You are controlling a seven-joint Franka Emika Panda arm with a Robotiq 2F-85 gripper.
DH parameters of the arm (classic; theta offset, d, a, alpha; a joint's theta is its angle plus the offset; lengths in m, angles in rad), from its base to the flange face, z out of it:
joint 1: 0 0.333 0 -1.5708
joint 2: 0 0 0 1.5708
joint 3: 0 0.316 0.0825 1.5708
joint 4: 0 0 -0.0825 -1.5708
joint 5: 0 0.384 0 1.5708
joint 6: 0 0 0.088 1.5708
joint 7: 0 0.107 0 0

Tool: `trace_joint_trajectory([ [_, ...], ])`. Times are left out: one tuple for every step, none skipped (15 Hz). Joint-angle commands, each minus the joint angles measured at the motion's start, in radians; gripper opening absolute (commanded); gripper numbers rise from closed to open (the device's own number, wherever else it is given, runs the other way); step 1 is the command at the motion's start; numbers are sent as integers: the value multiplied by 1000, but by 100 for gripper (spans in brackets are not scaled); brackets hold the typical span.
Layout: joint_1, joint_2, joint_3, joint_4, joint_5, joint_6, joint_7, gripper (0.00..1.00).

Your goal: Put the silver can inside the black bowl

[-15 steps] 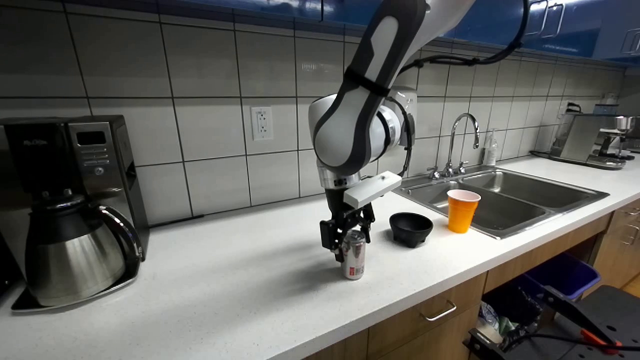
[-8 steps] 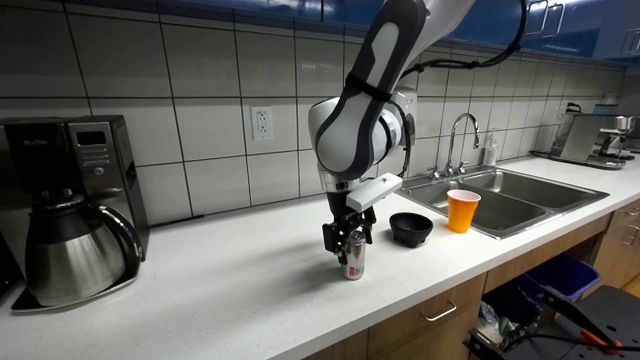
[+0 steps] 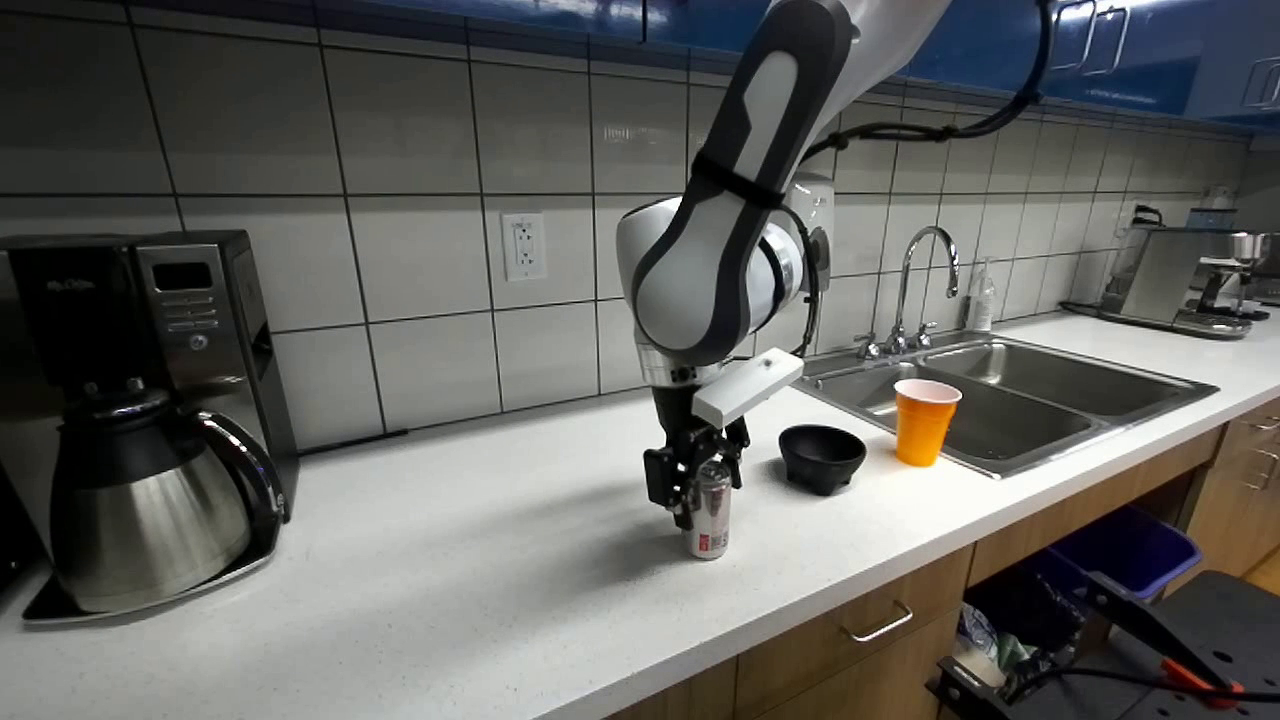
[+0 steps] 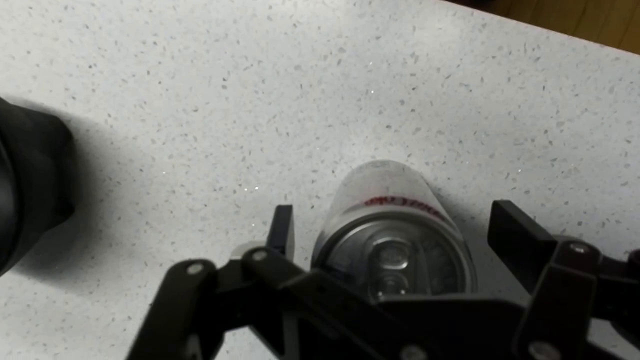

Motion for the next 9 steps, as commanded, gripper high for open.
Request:
trace_joint_trajectory([
  [21, 3, -20, 3, -36, 20, 16, 100],
  [22, 5, -21, 5, -38, 20, 16, 100],
  [22, 6, -21, 6, -39, 21, 15, 100],
  [22, 8, -22, 7, -40, 21, 15, 100],
  [22, 10, -22, 8, -41, 21, 14, 100],
  [22, 12, -22, 9, -42, 23, 14, 100],
  [20, 14, -22, 10, -40, 23, 12, 75],
  [20, 15, -24, 8, -42, 28, 12, 74],
  [20, 16, -25, 8, -43, 31, 12, 65],
])
